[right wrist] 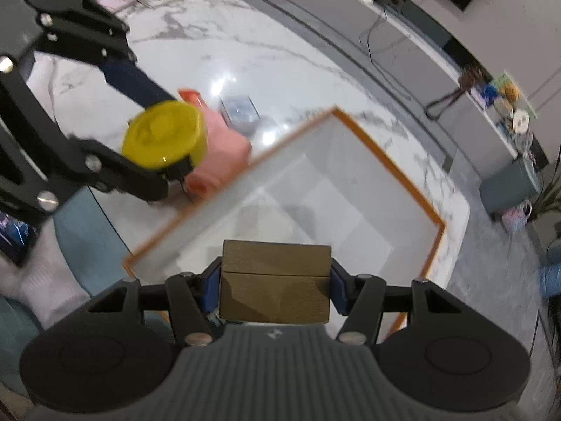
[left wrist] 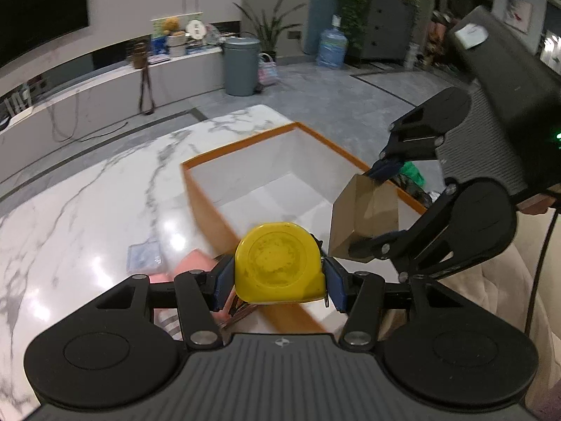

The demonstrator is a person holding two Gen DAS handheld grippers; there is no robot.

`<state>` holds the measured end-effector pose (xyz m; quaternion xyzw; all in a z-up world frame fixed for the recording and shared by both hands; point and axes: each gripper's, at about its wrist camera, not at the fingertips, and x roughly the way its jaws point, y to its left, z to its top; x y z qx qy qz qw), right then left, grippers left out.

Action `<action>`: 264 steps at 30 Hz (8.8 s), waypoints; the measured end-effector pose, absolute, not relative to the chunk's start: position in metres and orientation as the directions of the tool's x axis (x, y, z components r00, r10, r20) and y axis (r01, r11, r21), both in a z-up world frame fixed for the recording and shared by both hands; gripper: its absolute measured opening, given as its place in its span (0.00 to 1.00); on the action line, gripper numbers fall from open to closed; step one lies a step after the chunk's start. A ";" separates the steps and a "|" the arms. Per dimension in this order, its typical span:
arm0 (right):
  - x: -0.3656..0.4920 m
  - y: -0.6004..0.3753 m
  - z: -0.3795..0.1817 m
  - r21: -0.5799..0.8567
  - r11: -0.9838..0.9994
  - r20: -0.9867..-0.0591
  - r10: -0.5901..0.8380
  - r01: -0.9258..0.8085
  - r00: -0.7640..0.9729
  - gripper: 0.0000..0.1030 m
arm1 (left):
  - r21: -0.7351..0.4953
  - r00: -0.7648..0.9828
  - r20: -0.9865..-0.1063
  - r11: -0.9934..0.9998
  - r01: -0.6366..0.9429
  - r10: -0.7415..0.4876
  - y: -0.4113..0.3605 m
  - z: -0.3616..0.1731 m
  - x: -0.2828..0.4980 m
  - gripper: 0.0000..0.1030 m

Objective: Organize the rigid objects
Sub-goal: 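Carry the tape measure with the left gripper while the right gripper carries the brown box over the shoebox, then open the left gripper to drop the tape measure while the right gripper releases the brown box inside, then move both grippers out of the shoebox back toward the items on the table, then grasp the plaid pouch edgewise with the left gripper while the right gripper approaches the Vaseline tube, then grasp the white Vaseline tube with the right gripper while the left gripper holds the pouch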

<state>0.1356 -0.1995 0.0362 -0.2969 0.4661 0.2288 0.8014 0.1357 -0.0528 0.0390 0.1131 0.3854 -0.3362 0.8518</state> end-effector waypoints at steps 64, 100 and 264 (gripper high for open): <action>0.208 -0.263 -0.060 0.062 0.865 -0.984 0.136 -0.498 0.114 0.49 | -0.028 0.322 -0.857 0.660 0.751 -0.402 -0.127 -0.015 0.172 0.60; 0.182 -0.274 -0.039 -0.269 0.668 -0.909 0.062 -0.694 0.411 0.41 | -0.046 0.207 -0.868 0.488 0.872 -0.451 -0.190 -0.052 0.185 0.60; 0.147 -0.018 -0.072 -0.145 0.690 -0.916 0.178 -0.709 0.360 0.31 | -0.305 0.449 -0.803 0.917 0.258 -0.393 0.103 -0.042 0.190 0.18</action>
